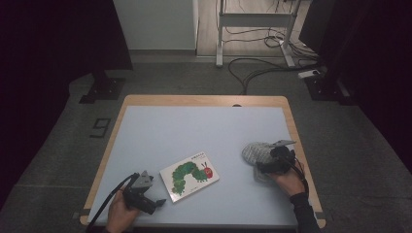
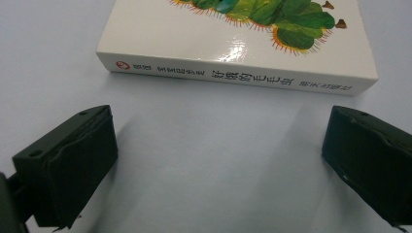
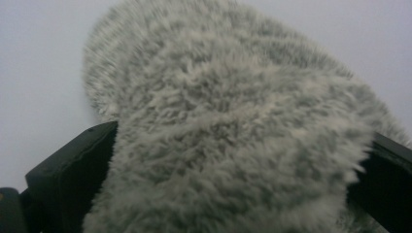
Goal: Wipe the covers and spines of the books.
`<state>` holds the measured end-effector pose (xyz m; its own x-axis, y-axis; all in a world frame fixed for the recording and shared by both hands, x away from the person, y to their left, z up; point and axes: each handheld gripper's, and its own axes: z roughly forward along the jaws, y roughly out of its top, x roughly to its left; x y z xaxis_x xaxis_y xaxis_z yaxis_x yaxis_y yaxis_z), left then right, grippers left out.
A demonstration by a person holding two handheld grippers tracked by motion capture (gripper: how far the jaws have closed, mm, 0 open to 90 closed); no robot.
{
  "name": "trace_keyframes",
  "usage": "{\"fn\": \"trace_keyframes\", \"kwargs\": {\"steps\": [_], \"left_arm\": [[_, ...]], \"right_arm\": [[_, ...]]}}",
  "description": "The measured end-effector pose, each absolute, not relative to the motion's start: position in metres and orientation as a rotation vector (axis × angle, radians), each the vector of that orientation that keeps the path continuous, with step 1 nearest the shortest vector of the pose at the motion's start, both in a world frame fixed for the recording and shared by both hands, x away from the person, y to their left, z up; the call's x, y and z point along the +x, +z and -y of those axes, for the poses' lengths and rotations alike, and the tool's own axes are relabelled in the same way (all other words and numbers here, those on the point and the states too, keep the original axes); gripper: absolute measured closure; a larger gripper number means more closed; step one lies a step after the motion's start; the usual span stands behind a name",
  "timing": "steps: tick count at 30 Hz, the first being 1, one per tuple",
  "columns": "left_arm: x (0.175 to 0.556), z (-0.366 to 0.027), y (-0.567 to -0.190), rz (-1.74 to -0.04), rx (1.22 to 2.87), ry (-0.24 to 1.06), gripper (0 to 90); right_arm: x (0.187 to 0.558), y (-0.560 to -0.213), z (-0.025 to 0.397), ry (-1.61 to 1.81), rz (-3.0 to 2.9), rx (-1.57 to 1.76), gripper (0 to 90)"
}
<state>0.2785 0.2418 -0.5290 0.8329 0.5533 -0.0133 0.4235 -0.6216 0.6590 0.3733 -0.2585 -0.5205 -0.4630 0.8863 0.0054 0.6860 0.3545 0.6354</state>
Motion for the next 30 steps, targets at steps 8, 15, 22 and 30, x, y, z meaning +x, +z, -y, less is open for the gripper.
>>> {"fn": "trace_keyframes", "kwargs": {"steps": [8,15,22,30], "left_arm": [[0.279,-0.242,-0.529,-0.710,2.331,0.249,0.0],[0.279,-0.242,-0.529,-0.710,2.332,0.249,0.0],[0.279,-0.242,-0.529,-0.710,2.331,0.248,0.0],[0.279,-0.242,-0.529,-0.710,2.332,0.248,0.0]], "right_arm": [[0.368,-0.518,0.262,0.871,-2.284,1.393,37.0],[0.365,-0.513,0.259,0.867,-2.304,1.395,57.4],[0.357,-0.495,0.260,0.934,-2.280,1.368,57.4],[0.346,-0.457,0.256,0.988,-2.260,1.278,57.1]]}}
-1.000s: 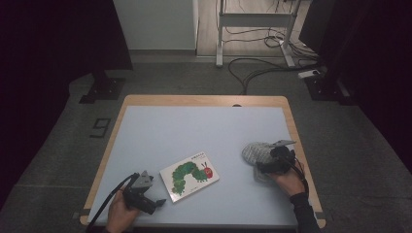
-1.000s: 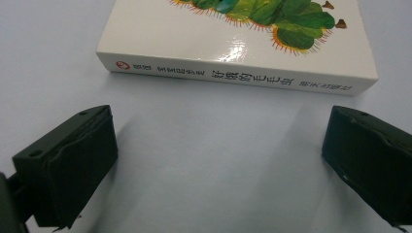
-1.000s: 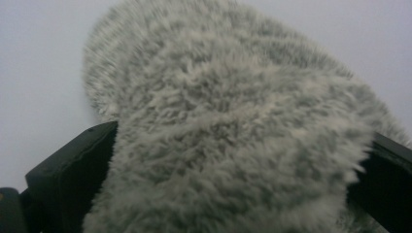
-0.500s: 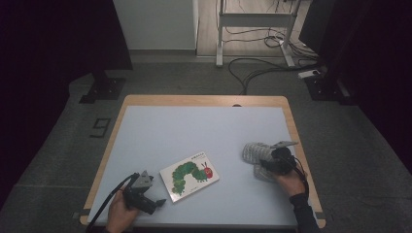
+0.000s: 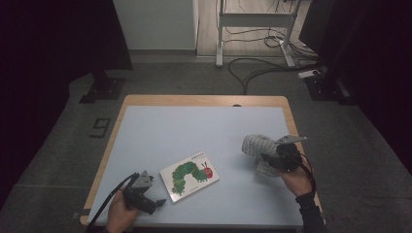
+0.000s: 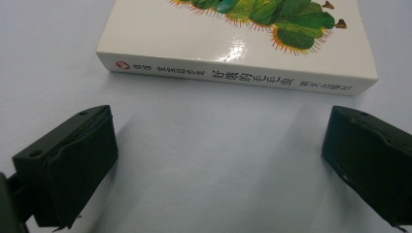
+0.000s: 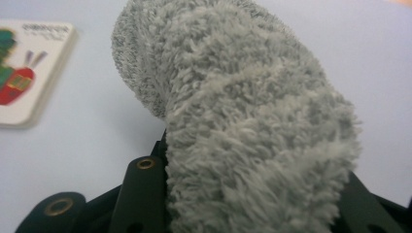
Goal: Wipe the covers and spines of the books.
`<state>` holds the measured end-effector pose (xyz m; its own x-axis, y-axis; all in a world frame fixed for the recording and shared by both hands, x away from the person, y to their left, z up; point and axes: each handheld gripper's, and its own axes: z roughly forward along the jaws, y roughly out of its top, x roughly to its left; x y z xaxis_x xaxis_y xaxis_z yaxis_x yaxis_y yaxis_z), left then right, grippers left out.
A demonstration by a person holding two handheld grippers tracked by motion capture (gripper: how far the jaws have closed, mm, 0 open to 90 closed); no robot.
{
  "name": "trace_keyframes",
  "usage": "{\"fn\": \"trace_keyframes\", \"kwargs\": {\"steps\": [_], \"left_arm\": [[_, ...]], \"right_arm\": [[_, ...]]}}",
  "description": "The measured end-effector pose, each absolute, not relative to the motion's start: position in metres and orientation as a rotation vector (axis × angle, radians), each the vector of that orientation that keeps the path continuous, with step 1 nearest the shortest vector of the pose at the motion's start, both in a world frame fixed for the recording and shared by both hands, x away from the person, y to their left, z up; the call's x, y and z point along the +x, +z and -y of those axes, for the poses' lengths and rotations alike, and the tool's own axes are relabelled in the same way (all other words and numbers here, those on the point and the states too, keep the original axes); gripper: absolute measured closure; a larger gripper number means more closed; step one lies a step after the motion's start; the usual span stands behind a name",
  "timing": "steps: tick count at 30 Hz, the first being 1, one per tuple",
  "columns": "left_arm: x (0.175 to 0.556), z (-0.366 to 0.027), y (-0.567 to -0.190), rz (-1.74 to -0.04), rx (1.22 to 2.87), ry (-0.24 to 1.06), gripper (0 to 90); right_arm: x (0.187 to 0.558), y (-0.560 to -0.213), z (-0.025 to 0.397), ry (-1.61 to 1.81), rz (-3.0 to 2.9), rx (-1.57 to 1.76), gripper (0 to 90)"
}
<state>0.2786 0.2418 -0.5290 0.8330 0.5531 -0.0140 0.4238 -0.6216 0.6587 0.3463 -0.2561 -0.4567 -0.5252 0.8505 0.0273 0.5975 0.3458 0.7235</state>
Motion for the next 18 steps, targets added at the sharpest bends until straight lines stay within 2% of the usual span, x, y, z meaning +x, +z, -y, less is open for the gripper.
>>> {"fn": "trace_keyframes", "kwargs": {"steps": [9,18], "left_arm": [[0.279,-0.242,-0.529,-0.710,2.332,0.247,0.0],[0.279,-0.242,-0.529,-0.710,2.332,0.247,0.0]], "right_arm": [[0.343,-0.433,0.246,1.034,-2.272,1.214,57.0],[0.346,-0.429,0.224,1.073,-2.314,1.146,56.7]]}}
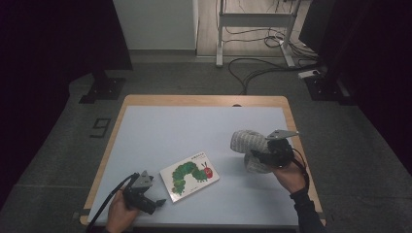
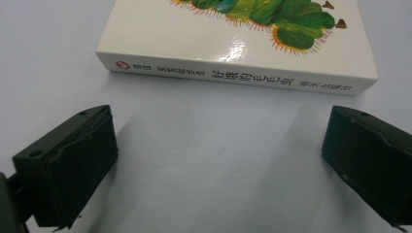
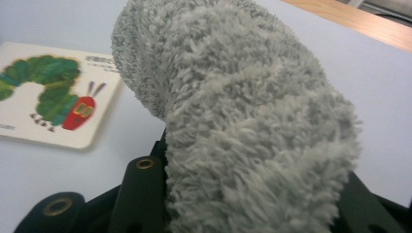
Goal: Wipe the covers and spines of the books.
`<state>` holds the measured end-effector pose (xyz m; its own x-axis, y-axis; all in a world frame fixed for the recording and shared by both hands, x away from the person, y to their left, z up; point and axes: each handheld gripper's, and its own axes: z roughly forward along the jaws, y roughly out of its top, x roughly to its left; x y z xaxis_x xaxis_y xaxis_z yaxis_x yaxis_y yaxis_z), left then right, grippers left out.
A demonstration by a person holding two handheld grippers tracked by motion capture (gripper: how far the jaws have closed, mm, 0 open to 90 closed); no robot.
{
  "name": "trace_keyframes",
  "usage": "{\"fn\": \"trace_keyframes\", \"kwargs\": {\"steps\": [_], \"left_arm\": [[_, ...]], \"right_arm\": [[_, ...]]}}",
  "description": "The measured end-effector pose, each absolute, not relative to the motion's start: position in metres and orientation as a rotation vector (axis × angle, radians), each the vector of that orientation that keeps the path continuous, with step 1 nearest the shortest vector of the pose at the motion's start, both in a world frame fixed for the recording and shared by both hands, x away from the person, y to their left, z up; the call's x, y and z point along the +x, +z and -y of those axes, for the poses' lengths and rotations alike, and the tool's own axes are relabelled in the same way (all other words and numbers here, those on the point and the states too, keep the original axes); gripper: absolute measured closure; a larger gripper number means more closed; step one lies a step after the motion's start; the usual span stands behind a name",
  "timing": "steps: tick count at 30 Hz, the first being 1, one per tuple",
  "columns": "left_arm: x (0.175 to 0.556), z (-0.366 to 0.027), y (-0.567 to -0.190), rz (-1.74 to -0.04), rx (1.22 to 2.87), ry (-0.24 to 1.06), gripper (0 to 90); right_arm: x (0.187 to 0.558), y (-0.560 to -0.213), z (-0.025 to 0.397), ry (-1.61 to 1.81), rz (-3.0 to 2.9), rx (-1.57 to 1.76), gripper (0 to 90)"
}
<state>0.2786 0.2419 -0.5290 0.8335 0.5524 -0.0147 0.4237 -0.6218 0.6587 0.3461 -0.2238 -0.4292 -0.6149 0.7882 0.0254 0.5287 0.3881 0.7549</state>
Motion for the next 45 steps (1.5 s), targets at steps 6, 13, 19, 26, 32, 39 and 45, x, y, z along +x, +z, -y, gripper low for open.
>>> {"fn": "trace_keyframes", "kwargs": {"steps": [6,13,19,26,32,39,45], "left_arm": [[0.279,-0.242,-0.529,-0.709,2.332,0.247,0.0],[0.279,-0.242,-0.529,-0.709,2.332,0.247,0.0],[0.279,-0.242,-0.529,-0.709,2.332,0.247,0.0],[0.279,-0.242,-0.529,-0.709,2.332,0.247,0.0],[0.278,-0.242,-0.529,-0.711,2.331,0.247,0.0],[0.278,-0.242,-0.529,-0.710,2.332,0.248,0.0],[0.278,-0.242,-0.529,-0.710,2.332,0.249,0.0]], "right_arm": [[0.349,-0.429,0.196,1.107,-2.365,1.079,56.6],[0.349,-0.427,0.166,1.137,-2.421,0.996,56.5],[0.351,-0.427,0.143,1.150,-2.458,0.941,56.4],[0.350,-0.433,0.117,1.157,-2.509,0.880,56.3],[0.350,-0.440,0.102,1.157,-2.542,0.848,56.1],[0.349,-0.454,0.088,1.151,-2.571,0.823,55.8],[0.347,-0.480,0.084,1.122,-2.594,0.820,55.7]]}}
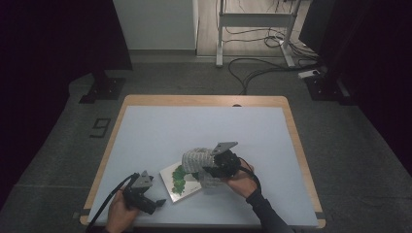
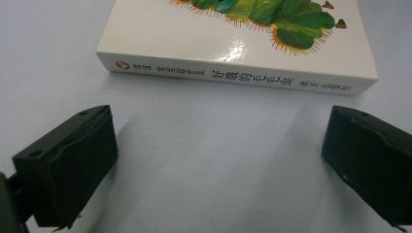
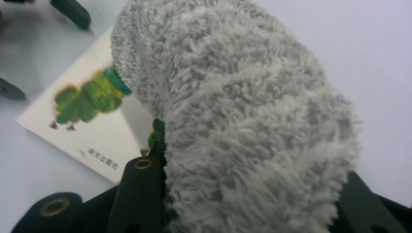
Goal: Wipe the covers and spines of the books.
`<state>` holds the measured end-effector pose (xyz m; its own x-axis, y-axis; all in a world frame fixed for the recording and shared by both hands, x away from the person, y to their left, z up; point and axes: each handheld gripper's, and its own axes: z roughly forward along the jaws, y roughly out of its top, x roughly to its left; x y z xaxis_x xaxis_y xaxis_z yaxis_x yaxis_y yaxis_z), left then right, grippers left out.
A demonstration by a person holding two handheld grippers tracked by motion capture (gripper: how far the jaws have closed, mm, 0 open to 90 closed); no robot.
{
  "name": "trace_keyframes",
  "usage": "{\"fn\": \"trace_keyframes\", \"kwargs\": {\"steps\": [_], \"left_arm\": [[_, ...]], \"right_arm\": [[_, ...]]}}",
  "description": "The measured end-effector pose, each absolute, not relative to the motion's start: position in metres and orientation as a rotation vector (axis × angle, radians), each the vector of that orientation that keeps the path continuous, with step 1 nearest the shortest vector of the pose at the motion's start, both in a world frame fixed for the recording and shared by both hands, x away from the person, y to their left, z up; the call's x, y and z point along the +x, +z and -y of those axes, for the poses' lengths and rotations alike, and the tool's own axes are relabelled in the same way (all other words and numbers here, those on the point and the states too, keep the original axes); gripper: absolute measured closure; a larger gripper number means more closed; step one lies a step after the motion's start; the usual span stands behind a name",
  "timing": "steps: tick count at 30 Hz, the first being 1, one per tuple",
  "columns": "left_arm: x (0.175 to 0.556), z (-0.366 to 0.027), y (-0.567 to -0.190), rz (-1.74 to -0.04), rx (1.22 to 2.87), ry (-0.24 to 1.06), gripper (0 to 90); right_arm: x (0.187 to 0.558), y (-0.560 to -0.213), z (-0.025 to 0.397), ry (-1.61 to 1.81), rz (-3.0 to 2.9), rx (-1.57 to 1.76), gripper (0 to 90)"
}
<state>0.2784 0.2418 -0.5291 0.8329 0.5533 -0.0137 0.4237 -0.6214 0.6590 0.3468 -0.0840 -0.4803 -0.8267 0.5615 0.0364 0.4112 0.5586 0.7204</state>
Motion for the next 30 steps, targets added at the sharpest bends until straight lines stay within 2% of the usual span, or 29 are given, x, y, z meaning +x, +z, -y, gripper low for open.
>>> {"fn": "trace_keyframes", "kwargs": {"steps": [9,23,30], "left_arm": [[0.278,-0.242,-0.529,-0.710,2.332,0.250,0.0],[0.278,-0.242,-0.529,-0.710,2.332,0.250,0.0],[0.278,-0.242,-0.529,-0.710,2.332,0.250,0.0]], "right_arm": [[0.343,-0.506,0.092,1.119,-2.604,0.866,55.4],[0.337,-0.506,0.081,1.094,-2.613,0.830,55.2],[0.331,-0.505,0.061,1.102,-2.649,0.768,55.2]]}}
